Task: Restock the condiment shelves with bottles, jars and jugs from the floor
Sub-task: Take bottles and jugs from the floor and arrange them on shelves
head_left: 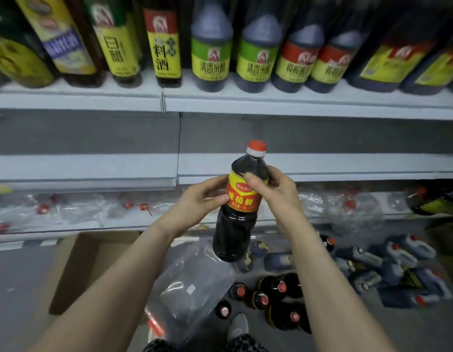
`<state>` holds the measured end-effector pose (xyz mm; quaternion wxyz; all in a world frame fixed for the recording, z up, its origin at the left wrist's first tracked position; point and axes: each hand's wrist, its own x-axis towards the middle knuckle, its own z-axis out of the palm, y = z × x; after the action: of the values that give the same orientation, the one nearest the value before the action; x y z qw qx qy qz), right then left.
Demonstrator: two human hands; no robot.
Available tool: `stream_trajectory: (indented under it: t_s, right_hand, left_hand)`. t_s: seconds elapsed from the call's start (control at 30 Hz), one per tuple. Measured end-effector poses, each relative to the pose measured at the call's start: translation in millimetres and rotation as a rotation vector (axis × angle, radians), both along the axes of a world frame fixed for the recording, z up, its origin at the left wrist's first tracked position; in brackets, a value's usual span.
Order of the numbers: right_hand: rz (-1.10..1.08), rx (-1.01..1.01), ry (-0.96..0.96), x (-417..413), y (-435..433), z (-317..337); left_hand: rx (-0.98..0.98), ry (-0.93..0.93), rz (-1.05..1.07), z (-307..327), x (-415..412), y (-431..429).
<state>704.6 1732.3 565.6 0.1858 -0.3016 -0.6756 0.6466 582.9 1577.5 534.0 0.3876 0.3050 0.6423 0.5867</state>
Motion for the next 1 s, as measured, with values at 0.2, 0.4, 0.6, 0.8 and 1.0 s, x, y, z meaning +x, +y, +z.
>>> stream_trajectory:
  t_s: [0.2,0.4,0.6,0.8,1.0]
  right_hand:
    - [0.110,0.011,0.095,-10.0,13.2,81.1]
    - [0.199,0.054,0.156,-25.9,23.8,144.3]
    - [0.281,0.124,0.221,-39.0,26.6,198.9]
    - [0.299,0.158,0.259,-56.0,30.9,241.6]
    - [0.301,0.205,0.403,-70.3,26.4,296.9]
  left_hand:
    - [0.095,-0.028,0.028,72.7,0.7,-2.9]
    - [0.139,-0.019,0.000,127.2,2.8,5.3]
    - [0.234,0.081,0.113,177.1,8.9,16.1]
    - [0.315,0.163,0.231,216.7,7.3,26.2]
    - [0.406,0.277,0.288,285.2,-27.6,31.2]
